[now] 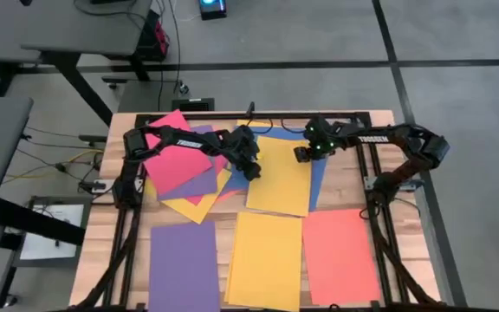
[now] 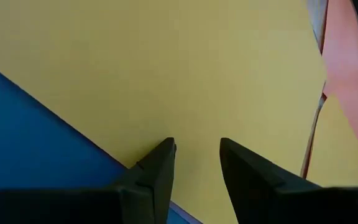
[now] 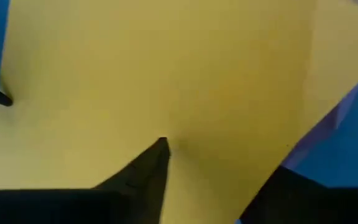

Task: Organize paper
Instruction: Stack the yellow paper on top of the yellow paper

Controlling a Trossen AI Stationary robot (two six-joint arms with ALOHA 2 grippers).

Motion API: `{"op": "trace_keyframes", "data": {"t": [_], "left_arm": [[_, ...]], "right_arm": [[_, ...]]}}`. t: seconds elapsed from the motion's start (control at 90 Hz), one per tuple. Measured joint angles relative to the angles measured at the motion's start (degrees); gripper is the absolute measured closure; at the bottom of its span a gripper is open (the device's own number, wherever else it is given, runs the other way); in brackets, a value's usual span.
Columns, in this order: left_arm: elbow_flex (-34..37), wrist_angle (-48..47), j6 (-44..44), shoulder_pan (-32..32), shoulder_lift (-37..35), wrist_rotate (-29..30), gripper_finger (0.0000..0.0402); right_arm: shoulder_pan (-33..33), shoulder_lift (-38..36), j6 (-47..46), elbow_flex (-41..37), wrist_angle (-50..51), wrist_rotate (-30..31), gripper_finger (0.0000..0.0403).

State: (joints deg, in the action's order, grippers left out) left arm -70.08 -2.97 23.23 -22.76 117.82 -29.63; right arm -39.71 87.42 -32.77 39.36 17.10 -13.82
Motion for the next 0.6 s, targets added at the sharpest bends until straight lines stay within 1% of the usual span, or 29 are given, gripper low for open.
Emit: {"op": "trace_keyframes", "data": {"t": [0.089, 0.144, 0.233, 0.322, 0.489, 0.6], "left_arm": [[0.0, 0.42, -0.71, -0.08, -0.08, 0.09, 0.0289], [-0.36, -0.6, -1.16, -0.17, -0.67, 0.28, 0.0289], [-2.2, -3.39, -2.56, -0.59, -2.99, 0.31, 0.0289], [-4.83, -9.15, -5.41, -1.06, -6.85, 1.41, 0.0289], [-10.5, -23.75, -11.54, -1.18, -16.09, 8.21, 0.0289], [-14.27, -34.24, -13.15, -1.08, -22.97, 12.8, 0.0289]], "right_arm": [[0.35, -0.18, 0.96, 0.01, 0.16, 0.0, 0.0372], [0.47, -0.9, 1.66, 0.53, 1.43, -0.02, 0.0392], [0.73, -3.12, 2.36, 2.64, 3.42, 0.0, 0.0398], [0.73, -6.63, 4.0, 5.13, 6.89, 0.24, 0.0402], [0.73, -13.69, 4.62, 9.75, 10.11, 0.7, 0.0403], [2.53, -17.54, 3.94, 12.67, 11.48, 0.63, 0.0403]]}}
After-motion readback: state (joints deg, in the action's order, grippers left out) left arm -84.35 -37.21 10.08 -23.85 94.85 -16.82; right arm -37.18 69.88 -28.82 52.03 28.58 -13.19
